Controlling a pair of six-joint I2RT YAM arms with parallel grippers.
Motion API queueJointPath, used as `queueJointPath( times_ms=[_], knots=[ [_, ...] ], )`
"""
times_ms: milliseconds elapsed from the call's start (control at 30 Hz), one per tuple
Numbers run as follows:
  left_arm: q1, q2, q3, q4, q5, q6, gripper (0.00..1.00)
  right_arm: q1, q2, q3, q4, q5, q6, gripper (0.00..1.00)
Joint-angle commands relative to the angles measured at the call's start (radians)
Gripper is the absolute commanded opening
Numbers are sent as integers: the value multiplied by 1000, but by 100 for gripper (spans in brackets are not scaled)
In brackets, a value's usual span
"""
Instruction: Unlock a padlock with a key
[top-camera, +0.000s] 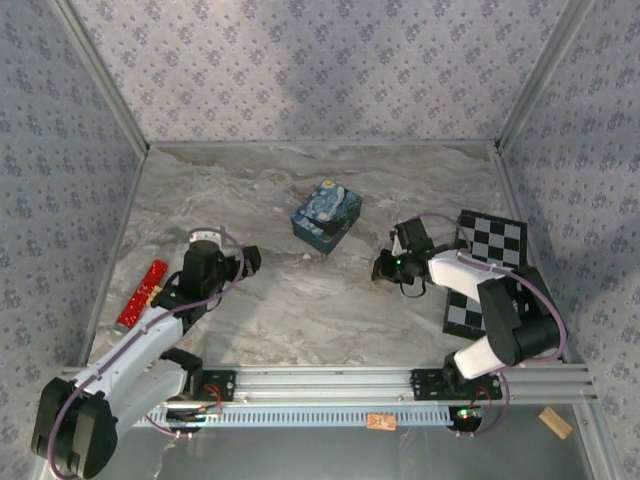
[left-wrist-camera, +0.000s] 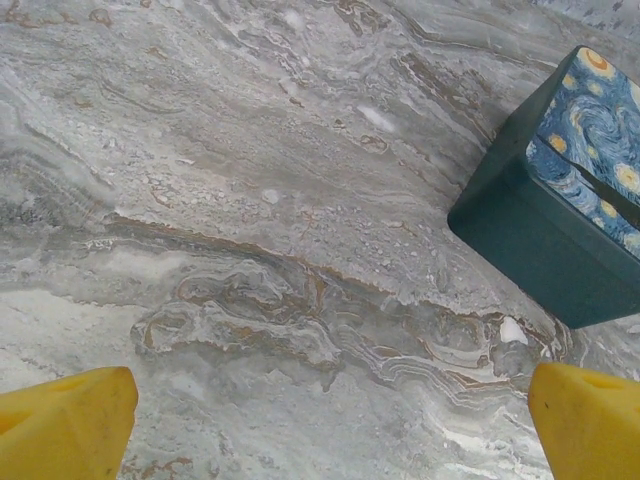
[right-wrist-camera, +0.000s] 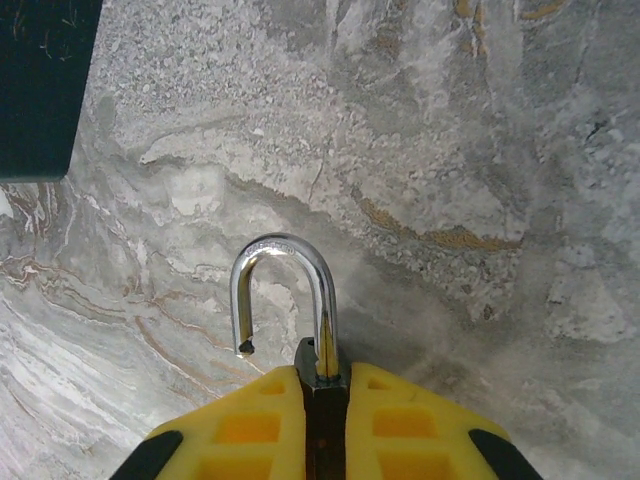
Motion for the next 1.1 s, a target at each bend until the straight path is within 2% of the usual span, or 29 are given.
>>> queueJointPath(
  times_ms=[0, 300, 500, 600, 700, 833, 1000, 1067],
  knots=[
    [13, -13, -6, 24, 15, -8, 100, 1, -19, -4, -88, 36, -22, 17],
    [50, -13, 6, 9, 7, -3, 100, -5, -107, -4, -134, 74, -45, 33],
    [84, -19, 23, -30, -4, 4, 100, -20, -194, -8, -189, 120, -64, 37],
    [94, -26, 49, -71, -47, 24, 100, -29, -261, 2, -224, 172, -92, 40],
    [95, -34, 83, -107, -128, 66, 100, -34, -336, 22, -251, 235, -142, 52],
    [95, -39, 100, -78, -291, 122, 100, -35, -447, 54, -238, 396, -206, 69],
    [95, -39, 51, 76, -504, 164, 100, -38, -560, 34, -113, 650, -313, 77],
    [95, -30, 20, 174, -541, 218, 100, -53, -604, -9, -8, 712, -364, 82]
  ],
)
